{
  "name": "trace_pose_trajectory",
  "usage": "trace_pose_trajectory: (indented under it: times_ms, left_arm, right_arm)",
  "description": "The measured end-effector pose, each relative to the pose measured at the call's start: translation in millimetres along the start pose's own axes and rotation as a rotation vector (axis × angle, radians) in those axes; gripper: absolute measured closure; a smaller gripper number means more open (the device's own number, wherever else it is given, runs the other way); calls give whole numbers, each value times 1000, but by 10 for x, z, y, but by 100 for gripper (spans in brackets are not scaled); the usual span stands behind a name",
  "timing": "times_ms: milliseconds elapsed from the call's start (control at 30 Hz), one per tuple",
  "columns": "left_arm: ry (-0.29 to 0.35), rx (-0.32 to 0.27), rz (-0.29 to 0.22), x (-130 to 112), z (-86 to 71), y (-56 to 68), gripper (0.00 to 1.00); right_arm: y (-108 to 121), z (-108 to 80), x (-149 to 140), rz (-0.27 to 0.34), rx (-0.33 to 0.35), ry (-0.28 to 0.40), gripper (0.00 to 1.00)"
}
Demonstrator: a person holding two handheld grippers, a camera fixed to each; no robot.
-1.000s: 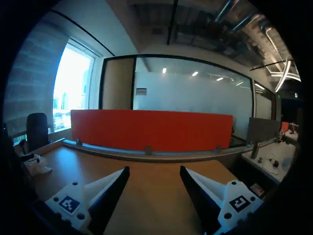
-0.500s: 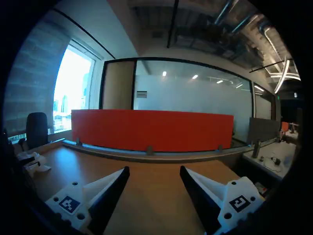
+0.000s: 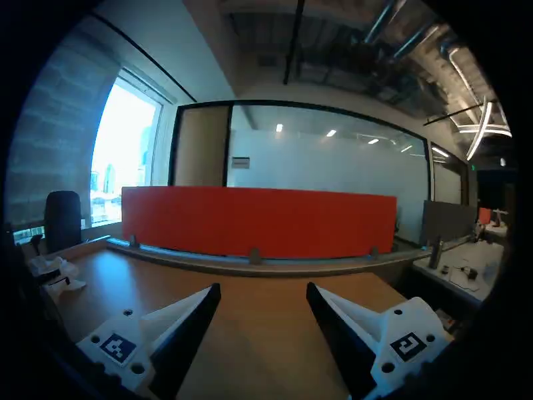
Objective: Fold towel
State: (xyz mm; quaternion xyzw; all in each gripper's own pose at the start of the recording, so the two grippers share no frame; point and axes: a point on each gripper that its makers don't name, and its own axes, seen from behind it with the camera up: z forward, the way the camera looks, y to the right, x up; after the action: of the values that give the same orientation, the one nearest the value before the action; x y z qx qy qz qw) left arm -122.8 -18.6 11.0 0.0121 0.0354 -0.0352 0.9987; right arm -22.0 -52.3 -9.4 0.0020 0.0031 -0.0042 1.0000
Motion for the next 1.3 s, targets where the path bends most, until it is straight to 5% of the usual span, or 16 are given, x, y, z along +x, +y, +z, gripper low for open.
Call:
trace_pose_trajectory:
  times_ms: [600,1300]
  left_arm:
    - [-11,-4,75,-80,4,68,5]
    - [-10,-3,72,-107,9,67,5]
  right_arm:
    - [39,-18,47,-16,-1,24,0]
    - [323,128,-258,-29,-26,55,0]
